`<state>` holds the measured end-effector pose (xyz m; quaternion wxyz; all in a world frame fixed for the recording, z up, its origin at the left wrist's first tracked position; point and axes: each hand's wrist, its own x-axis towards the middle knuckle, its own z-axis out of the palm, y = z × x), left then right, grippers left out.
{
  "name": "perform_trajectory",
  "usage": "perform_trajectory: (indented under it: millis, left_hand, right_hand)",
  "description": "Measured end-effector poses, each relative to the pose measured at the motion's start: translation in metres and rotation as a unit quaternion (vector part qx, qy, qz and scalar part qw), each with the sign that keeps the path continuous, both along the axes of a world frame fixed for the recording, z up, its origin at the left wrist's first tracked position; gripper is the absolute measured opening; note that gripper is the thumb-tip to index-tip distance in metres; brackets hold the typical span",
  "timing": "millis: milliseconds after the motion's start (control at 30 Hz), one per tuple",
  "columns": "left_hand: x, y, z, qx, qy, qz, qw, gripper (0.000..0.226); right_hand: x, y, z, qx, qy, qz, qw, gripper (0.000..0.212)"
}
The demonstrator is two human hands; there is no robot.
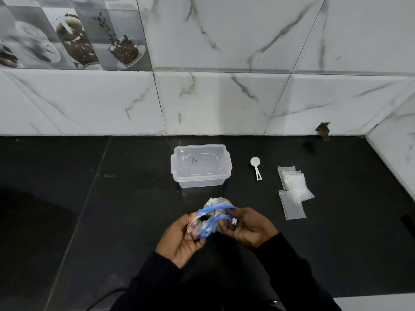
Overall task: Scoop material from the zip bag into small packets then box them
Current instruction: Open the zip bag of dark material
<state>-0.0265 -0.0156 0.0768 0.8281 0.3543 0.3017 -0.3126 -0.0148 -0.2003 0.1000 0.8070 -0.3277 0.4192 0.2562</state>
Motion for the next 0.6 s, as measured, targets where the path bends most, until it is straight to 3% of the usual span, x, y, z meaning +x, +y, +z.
perform_trajectory:
  millis: [100,200,367,400,467,500,533,600]
  left_hand:
    - [0.002,-0.003,-0.001,-0.014,-0.015,0.049,0.999,0.019]
    - [0.004,0.004,0.001,-0.056,-0.014,0.091,0.994,0.018]
    - [0.001,0.013,-0.001,-0.094,-0.040,0.127,0.987,0.014]
    - [0.001,0.013,-0.001,-0.088,-0.061,0.113,0.988,0.013]
    - [0.002,0.013,-0.006,0.007,-0.134,0.065,0.989,0.034]
    - [0.002,0.015,-0.009,0.093,-0.185,0.041,0.977,0.048]
    - [0.002,0.016,-0.010,0.196,-0.248,0.015,0.949,0.056]
    - [0.001,0.015,-0.007,0.371,-0.387,-0.037,0.844,0.048]
  right_hand:
    - [-0.003,0.004,0.001,0.049,-0.009,0.035,0.998,0.014]
    - [-0.005,0.002,-0.002,0.090,-0.063,0.022,0.994,0.033]
    - [-0.001,-0.003,-0.006,0.082,-0.137,0.025,0.987,0.012]
    - [-0.001,-0.004,-0.008,0.086,-0.162,0.017,0.983,0.023]
    - [0.000,-0.009,-0.015,0.068,-0.205,0.046,0.975,0.052]
    - [-0.001,-0.009,-0.015,0.047,-0.221,0.069,0.972,0.050]
    - [-0.002,-0.009,-0.017,0.027,-0.231,0.084,0.969,0.041]
    - [-0.003,-0.005,-0.020,-0.013,-0.229,0.102,0.968,0.031]
